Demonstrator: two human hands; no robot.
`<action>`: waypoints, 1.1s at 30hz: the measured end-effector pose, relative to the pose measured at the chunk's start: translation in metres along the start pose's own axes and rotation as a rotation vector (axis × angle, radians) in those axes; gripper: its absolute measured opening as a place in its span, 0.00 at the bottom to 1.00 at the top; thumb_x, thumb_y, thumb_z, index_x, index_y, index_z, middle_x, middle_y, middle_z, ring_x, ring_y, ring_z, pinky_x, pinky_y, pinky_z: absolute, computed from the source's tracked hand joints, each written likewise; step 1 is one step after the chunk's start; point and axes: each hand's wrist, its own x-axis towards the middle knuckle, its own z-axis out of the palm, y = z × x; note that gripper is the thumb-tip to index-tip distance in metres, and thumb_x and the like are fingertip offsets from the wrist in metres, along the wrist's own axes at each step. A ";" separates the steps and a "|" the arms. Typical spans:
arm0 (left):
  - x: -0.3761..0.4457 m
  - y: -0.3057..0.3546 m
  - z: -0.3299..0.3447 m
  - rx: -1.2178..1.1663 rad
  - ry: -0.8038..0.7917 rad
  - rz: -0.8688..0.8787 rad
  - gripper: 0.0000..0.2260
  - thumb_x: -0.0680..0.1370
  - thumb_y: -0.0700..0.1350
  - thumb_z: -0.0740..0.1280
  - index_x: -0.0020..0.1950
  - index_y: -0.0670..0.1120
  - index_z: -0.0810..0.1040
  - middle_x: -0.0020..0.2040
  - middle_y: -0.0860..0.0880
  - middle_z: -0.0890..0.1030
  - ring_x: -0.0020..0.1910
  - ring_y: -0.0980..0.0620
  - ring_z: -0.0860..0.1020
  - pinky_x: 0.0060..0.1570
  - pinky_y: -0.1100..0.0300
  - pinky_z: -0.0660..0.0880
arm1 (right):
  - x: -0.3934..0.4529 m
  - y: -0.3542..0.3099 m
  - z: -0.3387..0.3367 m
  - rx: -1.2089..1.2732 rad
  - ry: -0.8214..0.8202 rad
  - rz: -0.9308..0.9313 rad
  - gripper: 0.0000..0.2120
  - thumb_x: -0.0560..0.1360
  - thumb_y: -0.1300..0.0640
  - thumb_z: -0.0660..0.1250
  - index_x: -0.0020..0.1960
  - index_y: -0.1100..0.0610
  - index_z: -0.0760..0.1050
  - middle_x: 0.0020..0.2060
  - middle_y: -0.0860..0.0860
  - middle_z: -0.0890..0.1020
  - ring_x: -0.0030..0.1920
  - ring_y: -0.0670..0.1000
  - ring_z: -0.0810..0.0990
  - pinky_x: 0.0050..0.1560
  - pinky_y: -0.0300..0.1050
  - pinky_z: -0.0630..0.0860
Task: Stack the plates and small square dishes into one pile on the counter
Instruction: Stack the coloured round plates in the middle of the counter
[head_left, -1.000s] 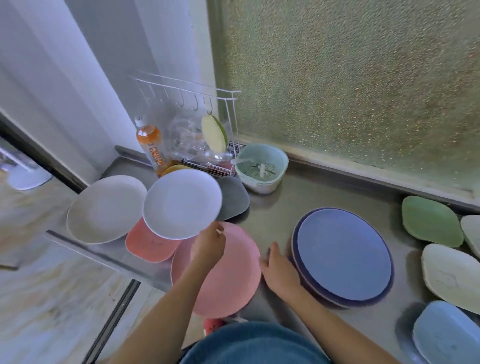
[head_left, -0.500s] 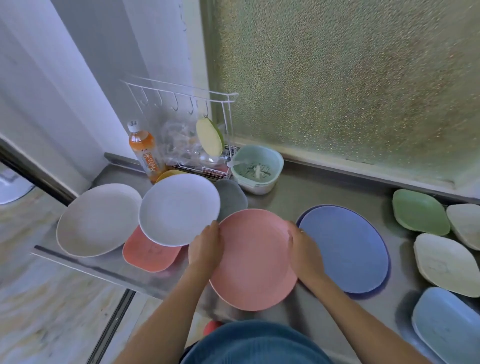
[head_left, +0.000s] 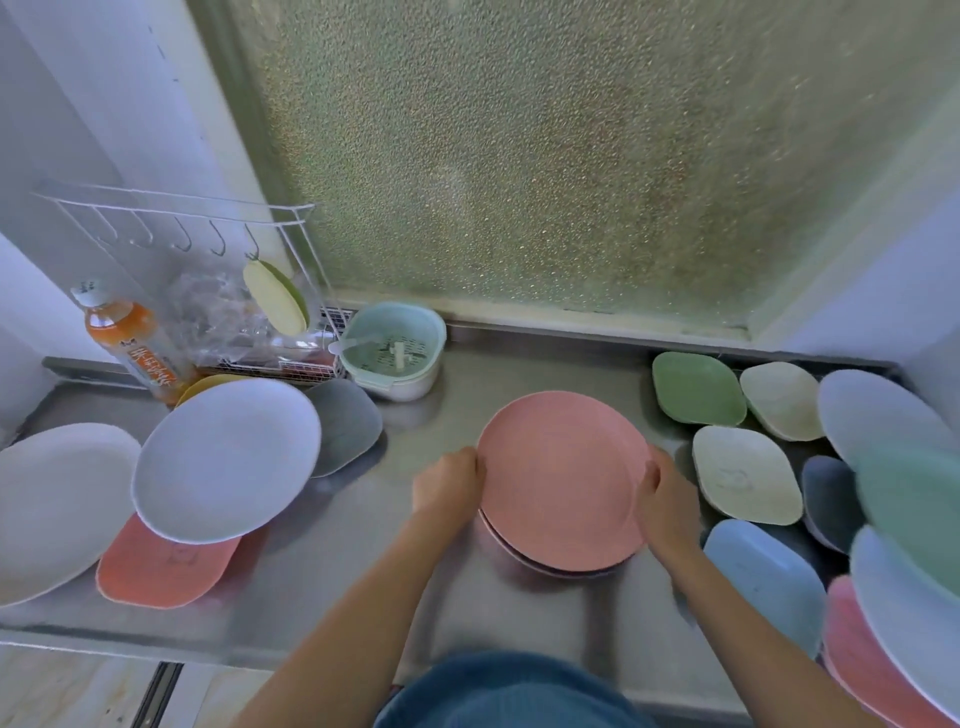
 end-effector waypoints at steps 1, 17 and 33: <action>0.002 0.008 0.004 0.015 -0.006 0.006 0.17 0.81 0.49 0.51 0.52 0.41 0.75 0.54 0.39 0.80 0.53 0.37 0.79 0.49 0.52 0.73 | 0.003 0.007 -0.005 -0.024 0.001 0.011 0.17 0.81 0.60 0.51 0.67 0.55 0.70 0.55 0.60 0.80 0.55 0.62 0.76 0.54 0.52 0.71; 0.009 0.026 0.028 0.363 0.011 -0.134 0.13 0.80 0.39 0.53 0.57 0.44 0.75 0.54 0.46 0.81 0.53 0.41 0.81 0.48 0.54 0.75 | 0.038 0.032 -0.004 -0.362 -0.243 -0.165 0.21 0.82 0.52 0.47 0.75 0.49 0.56 0.50 0.56 0.82 0.51 0.58 0.80 0.51 0.51 0.74; 0.015 0.022 0.034 0.310 0.005 -0.187 0.11 0.81 0.39 0.52 0.58 0.43 0.72 0.55 0.43 0.81 0.53 0.39 0.80 0.48 0.53 0.74 | 0.035 0.023 -0.003 -0.462 -0.354 -0.156 0.24 0.80 0.54 0.48 0.75 0.50 0.49 0.53 0.56 0.79 0.52 0.57 0.79 0.52 0.51 0.73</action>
